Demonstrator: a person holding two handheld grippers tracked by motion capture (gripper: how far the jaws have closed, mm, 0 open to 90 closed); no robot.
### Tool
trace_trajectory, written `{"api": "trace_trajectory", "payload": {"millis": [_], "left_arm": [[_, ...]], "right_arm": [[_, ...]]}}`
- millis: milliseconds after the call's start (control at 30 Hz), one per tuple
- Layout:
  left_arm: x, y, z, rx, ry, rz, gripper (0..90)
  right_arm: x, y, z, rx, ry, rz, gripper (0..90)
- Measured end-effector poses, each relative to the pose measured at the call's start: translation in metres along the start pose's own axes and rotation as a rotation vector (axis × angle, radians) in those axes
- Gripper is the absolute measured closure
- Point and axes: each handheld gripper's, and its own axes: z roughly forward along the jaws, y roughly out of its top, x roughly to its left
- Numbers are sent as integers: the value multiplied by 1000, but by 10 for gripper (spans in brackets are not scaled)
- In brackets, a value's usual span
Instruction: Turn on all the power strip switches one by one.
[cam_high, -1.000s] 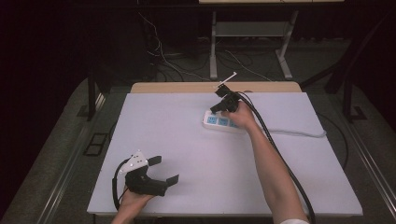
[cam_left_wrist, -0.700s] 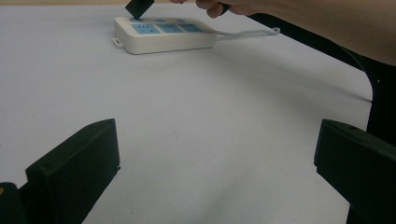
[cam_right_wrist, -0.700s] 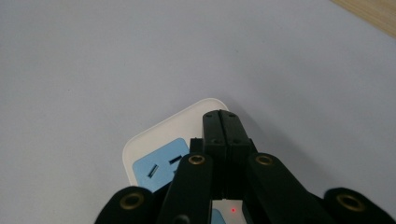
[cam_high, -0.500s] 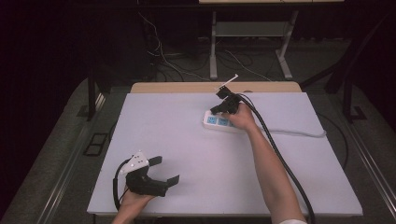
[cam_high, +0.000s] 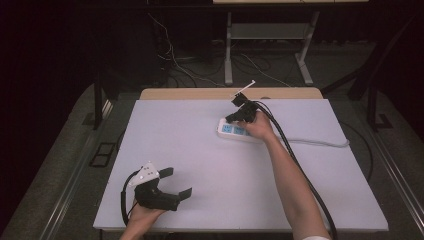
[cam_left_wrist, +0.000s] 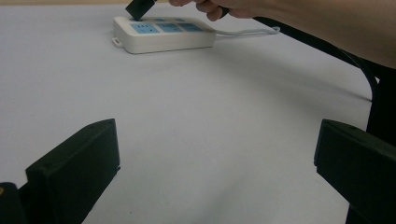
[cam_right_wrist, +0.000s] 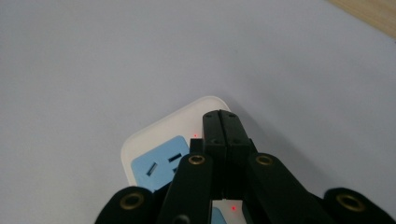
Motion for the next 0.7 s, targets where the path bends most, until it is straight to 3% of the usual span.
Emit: {"api": "trace_trajectory", "payload": {"millis": [133, 233, 433, 600, 700], "left_arm": [[1, 0, -1, -2, 4, -4, 0], [1, 0, 1, 0, 2, -4, 0], [0, 0, 2, 5, -1, -1, 0], [-1, 0, 3, 5, -2, 2, 0], [-2, 0, 3, 4, -4, 1, 0]], "right_arm": [[0, 0, -5, 6, 8, 9, 900], [0, -1, -17, -52, 35, 23, 900], [6, -8, -46, -99, 36, 17, 877], [11, -17, -68, -118, 24, 16, 784], [14, -25, -80, -138, -8, 26, 632]]}}
